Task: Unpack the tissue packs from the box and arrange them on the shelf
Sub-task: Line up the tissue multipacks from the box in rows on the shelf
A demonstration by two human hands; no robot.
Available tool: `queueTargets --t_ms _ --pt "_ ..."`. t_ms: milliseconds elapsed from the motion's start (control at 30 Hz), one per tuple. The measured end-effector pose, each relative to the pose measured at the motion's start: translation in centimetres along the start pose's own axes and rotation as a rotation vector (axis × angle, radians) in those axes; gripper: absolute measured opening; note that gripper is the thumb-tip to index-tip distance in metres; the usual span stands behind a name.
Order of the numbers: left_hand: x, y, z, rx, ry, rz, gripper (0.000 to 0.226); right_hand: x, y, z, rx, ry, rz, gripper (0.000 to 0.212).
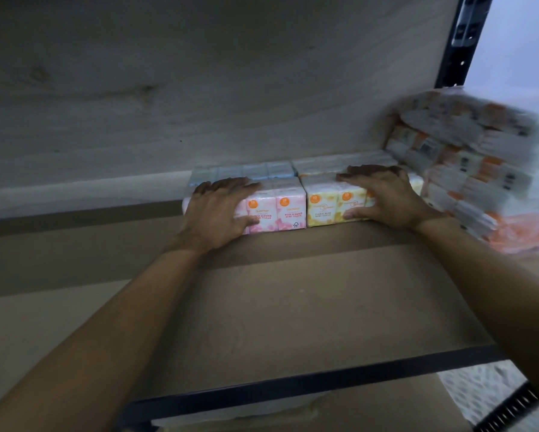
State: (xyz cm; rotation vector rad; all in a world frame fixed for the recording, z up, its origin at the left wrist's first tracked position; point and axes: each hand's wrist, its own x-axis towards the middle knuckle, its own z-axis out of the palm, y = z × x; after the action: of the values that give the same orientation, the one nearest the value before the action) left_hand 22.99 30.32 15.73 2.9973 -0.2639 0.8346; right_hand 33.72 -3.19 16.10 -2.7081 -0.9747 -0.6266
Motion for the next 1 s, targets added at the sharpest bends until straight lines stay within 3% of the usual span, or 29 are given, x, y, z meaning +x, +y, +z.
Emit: queueTargets --t_ms 367,667,1000 --pt "-0.1 0.5 -0.4 -0.002 -0.042 -0.016 0.073 0.0 -0.5 -0.8 -0.017 -0.052 0.025 0.083" --pt "-0.3 1.8 -1.5 0.013 -0.168 -0.069 0.075 -1.4 -2.3 -2.0 -0.051 -0.117 0.109 0.084" --pt "-3.5 6.2 -4.2 -0.165 -0.264 -0.192 0.065 -6.3 -6.0 -5.4 0.084 -0.132 0.229 0.067"
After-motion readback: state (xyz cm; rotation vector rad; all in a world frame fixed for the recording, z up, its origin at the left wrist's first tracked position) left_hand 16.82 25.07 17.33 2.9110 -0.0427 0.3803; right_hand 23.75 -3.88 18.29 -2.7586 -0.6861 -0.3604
